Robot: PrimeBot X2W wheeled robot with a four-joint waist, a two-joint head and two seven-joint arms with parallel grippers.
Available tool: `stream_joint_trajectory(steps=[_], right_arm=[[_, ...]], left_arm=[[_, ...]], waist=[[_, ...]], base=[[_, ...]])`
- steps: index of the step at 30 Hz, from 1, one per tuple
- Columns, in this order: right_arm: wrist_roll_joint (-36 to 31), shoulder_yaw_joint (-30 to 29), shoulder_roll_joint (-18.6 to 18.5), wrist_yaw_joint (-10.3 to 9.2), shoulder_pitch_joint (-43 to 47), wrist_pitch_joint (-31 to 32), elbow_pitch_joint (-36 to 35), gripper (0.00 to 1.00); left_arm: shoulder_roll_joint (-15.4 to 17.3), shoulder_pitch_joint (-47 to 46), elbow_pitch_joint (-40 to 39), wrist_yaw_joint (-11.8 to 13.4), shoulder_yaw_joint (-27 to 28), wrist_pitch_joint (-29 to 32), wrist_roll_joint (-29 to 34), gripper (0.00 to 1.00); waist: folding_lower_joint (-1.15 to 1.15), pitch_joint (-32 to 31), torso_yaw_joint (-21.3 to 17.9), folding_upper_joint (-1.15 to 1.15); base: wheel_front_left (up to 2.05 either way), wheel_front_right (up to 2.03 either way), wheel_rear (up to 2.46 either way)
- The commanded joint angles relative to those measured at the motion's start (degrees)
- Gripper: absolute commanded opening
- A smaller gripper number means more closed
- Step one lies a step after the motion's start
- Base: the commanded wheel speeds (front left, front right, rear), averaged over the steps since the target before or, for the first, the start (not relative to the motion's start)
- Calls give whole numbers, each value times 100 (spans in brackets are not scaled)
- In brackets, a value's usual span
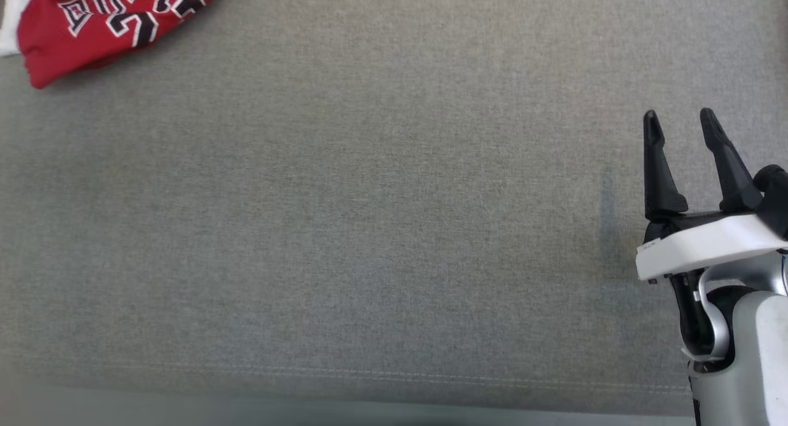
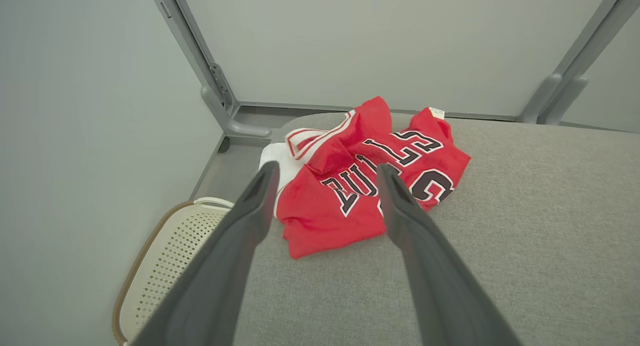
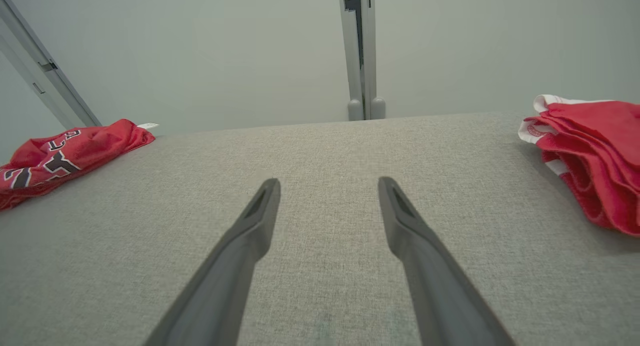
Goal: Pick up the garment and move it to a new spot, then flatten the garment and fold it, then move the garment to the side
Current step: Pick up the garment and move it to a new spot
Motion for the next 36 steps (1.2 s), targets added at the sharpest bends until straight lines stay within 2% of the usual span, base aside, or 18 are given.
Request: stream_joint_trajectory(steps=[1, 10, 19, 22, 23, 24, 25, 26, 27, 31, 36], right_arm=[[-32, -25, -14, -2, -124, -7, -91, 100], [-115, -3, -14, -2, -171, 72, -436, 100], [-186, 66, -63, -2, -242, 149, -613, 100], [-161, 63, -97, -2, -273, 144, -621, 100], [-163, 56, -104, -2, -276, 141, -614, 100], [-167, 52, -109, -2, -277, 139, -600, 100], [-167, 52, -109, -2, -277, 139, -600, 100], [-172, 47, -112, -2, -283, 141, -583, 100], [-179, 48, -112, -2, -293, 139, -568, 100], [-181, 94, -106, -2, -369, 95, -475, 100], [-110, 158, -81, -2, -389, 2, -273, 100]], left_arm=[[19, -215, 114, 16, 20, 36, -35, 100], [-69, -771, 1097, 261, 114, 37, 24, 100], [-201, -1056, 2123, 439, 307, -321, -88, 100], [-249, -1105, 2341, 374, 307, -369, -95, 100], [-267, -1124, 2394, 343, 293, -423, -78, 92], [-281, -1131, 2440, 307, 278, -502, -44, 51], [-281, -1131, 2440, 307, 278, -502, -44, 51], [-297, -1156, 2496, 259, 268, -585, -25, 7], [-299, -1188, 2534, 197, 249, -664, 1, 0], [-203, -1472, 2740, -47, 164, -1104, 167, 0], [-112, -1741, 2994, -214, 50, -1502, 395, 0]], waist=[[-1, 932, -724, 0], [-1, 1639, -886, 0], [-1, 2025, -886, 0], [-1, 2063, -880, 0], [-1, 2067, -876, 0], [-1, 2065, -872, 0], [-1, 2065, -872, 0], [-1, 2057, -867, 0], [-1, 2042, -863, 0], [-1, 1888, -858, 0], [-1, 1573, -884, 0]], base=[[0, 0, 0], [0, 0, 0], [0, 0, 0], [0, 0, 0], [0, 0, 0], [0, 0, 0], [0, 0, 0], [0, 0, 0], [0, 0, 0], [0, 0, 0], [0, 0, 0]])
